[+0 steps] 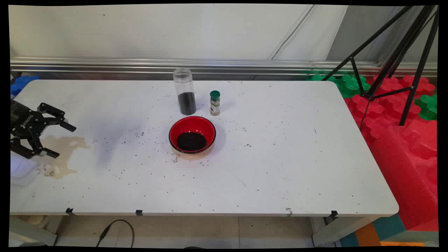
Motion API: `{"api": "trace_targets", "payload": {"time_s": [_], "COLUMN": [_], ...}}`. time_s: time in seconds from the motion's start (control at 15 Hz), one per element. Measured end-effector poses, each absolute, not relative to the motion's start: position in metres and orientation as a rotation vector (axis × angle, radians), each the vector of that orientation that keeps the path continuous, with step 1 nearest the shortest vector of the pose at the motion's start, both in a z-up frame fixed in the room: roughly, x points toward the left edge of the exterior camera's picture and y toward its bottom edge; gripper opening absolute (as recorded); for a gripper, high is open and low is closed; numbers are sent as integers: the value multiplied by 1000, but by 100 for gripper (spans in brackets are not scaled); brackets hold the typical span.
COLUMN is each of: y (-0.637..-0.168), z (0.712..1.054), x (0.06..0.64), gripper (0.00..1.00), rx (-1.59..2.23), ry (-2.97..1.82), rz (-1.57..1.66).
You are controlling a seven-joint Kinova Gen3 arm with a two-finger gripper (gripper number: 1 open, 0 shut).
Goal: Pick up the black seasoning powder from the table
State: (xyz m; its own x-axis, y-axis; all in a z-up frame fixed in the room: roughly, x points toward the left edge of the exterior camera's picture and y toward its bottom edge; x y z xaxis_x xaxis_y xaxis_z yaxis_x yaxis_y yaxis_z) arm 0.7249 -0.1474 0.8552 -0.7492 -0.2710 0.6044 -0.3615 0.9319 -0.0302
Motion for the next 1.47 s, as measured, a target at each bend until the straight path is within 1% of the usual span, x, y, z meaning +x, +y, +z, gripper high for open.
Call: {"api": "trace_targets", "payload": {"time_s": [0.8, 1.47], "y": [-161, -192], "z": [864, 870], "x": [710, 688], "gripper": [100, 100], "rx": [629, 800], "ry": [-2406, -2299], "rz": [183, 218]}}
